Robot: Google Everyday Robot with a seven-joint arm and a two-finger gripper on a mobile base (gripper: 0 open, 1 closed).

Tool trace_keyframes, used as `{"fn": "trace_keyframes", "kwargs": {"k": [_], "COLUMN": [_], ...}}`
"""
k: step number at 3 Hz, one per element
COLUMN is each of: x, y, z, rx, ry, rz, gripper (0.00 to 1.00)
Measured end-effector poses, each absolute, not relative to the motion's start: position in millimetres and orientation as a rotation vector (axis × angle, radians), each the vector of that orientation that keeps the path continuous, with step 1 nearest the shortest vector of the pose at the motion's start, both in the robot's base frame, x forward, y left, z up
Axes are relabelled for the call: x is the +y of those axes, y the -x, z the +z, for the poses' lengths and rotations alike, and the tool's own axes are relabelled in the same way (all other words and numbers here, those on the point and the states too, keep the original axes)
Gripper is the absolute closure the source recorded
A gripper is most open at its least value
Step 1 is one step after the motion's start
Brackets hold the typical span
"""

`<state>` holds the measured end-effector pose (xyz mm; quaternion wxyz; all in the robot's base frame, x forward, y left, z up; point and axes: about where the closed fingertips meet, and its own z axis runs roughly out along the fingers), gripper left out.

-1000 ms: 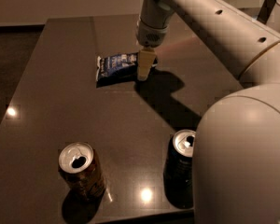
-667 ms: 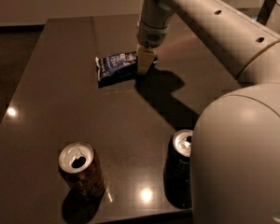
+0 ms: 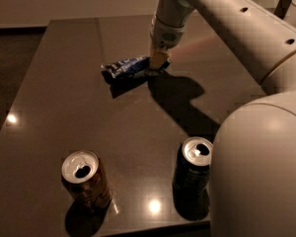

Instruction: Move blue chip bag near pepsi can

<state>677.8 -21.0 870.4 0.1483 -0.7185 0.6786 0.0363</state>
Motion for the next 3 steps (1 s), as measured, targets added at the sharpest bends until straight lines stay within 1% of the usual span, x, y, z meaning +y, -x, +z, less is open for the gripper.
{"fn": "trace_keyframes", "kwargs": {"k": [1,3], "x": [-38,-94], "y": [-660,-602], "z": [888,913], "rx": [1.916,1.899], "ry": [2.057,2.018], "rz": [0.131,0.141], "gripper": [1.0,1.0]}}
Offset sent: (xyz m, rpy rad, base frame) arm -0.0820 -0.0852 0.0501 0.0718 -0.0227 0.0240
